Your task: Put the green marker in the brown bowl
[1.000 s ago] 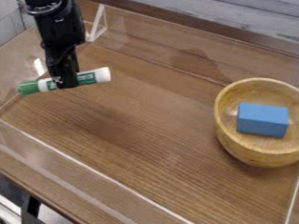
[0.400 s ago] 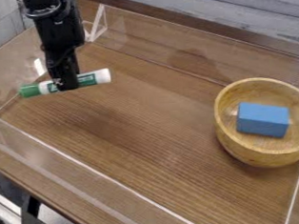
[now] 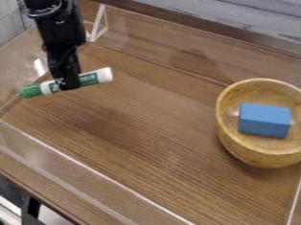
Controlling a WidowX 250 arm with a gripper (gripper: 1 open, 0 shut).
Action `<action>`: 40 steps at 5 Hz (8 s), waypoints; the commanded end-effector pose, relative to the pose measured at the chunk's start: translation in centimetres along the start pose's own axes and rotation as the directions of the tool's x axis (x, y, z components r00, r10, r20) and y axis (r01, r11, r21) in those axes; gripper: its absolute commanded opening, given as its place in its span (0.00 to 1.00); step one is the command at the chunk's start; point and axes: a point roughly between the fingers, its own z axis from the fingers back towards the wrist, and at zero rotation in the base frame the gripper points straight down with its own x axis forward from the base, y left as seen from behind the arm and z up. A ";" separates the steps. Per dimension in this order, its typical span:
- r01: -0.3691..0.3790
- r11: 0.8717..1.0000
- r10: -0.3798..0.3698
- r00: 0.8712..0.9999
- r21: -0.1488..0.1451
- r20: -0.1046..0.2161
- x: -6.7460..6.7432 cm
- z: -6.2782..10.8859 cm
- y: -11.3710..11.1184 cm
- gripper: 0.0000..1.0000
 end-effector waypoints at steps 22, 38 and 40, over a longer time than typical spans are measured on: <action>0.140 0.969 -0.167 0.978 0.204 0.124 0.8 1.5 2.9 0.00; 0.354 0.888 -0.425 0.876 0.295 0.229 19.4 3.1 -9.9 0.00; 0.360 0.886 -0.432 0.871 0.294 0.236 19.6 3.1 -10.2 0.00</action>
